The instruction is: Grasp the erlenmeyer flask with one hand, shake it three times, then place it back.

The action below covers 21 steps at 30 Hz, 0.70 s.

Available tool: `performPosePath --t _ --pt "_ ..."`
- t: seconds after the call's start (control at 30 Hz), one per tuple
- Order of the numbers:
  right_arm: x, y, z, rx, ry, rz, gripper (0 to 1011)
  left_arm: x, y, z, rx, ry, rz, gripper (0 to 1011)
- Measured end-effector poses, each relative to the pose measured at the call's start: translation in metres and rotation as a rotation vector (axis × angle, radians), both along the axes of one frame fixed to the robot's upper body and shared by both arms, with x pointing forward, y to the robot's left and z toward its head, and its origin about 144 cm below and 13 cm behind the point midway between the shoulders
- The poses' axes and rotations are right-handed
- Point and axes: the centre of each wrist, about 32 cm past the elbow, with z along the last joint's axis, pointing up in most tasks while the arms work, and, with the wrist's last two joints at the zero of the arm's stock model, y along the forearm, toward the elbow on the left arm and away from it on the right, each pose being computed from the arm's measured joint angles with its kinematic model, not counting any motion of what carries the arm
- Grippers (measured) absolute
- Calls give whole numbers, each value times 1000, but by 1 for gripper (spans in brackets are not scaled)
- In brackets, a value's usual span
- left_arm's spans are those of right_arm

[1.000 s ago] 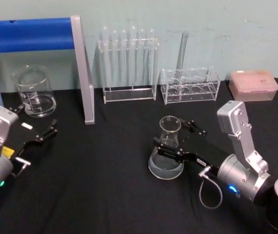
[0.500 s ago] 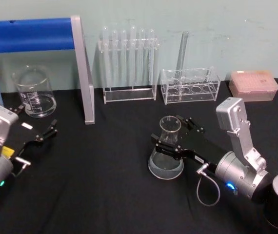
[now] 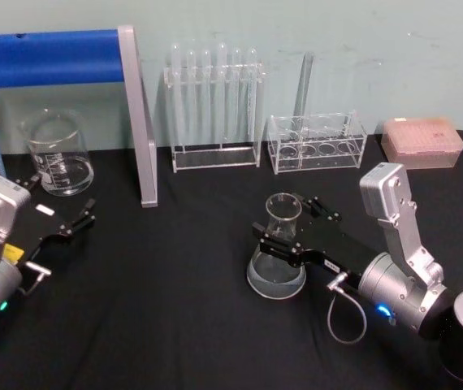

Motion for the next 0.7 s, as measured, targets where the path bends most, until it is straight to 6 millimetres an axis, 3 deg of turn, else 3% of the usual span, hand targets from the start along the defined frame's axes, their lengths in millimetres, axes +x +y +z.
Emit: performPosePath --t 0.33,0.53,0.7 --pt "0 0 0 0 -1 0 691 0 0 0 0 0 0 1001" --pt "0 0 0 0 -1 -1 487 0 0 0 0 0 0 1001" --pt "0 0 0 1 -1 -1 450 0 0 0 0 0 0 1001"
